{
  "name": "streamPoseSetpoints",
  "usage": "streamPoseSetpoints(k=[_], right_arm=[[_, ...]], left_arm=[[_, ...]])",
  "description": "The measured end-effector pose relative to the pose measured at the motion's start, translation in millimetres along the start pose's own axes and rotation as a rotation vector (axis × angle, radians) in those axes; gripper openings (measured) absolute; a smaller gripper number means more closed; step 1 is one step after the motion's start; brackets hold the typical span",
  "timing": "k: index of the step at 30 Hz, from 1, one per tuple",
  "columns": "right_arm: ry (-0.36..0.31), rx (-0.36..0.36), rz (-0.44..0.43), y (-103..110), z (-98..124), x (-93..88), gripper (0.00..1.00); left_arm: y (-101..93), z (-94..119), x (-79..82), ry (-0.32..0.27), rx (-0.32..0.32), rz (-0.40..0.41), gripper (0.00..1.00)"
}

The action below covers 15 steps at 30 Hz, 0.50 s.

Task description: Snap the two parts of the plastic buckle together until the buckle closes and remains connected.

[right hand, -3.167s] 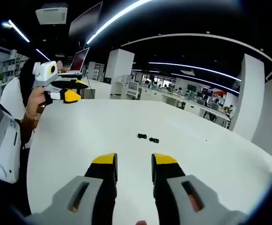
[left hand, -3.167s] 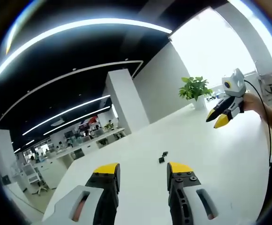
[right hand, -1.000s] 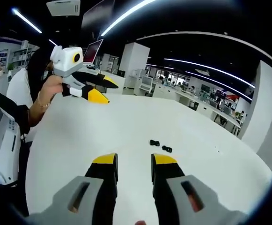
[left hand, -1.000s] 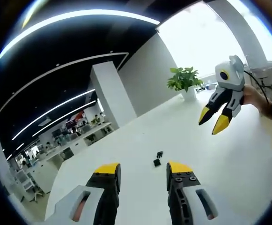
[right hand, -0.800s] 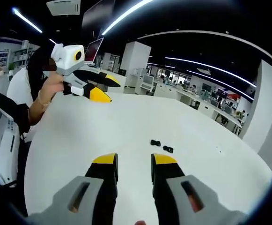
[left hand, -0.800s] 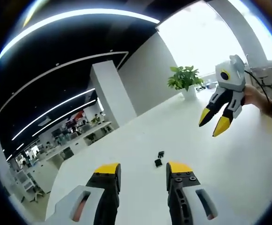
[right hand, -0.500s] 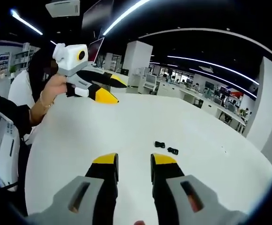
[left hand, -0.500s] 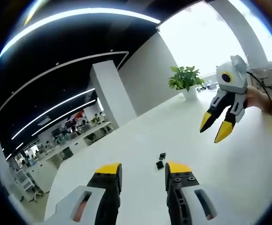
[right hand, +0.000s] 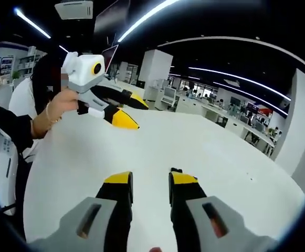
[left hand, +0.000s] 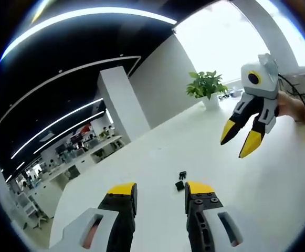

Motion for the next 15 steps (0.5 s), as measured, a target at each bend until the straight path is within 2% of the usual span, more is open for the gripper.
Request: streamPoseSetpoints(k=[5, 12, 15], right_arm=[[0.002, 0.0, 0.012, -0.2, -2.8, -0.9, 0.27], [0.013, 0.006, -0.024, 0.0, -11.3, -7.1, 0.27], [0.004, 0.011, 0.0, -1.8, -16.0, -7.1, 0.27]], left_arm=[[-3.2, -9.6, -1.6, 0.014, -0.021, -0.004, 0.36], [-6.7, -23.7, -2.7, 0.015, -0.047, -0.003, 0.36], [-6.1, -31.4, -4.4, 0.017, -0.055, 0.008, 0.35]])
Point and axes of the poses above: the point that each gripper's makers call its tool centre point, and the gripper's own axes: z roughly backward along the fingers, y roughly to its left, x roughly out of its top, the point moved 7 cm from there along z, roughly backward along the fingers, and after that the axes turned 4 degrees about -x, right-handed, at the moved point
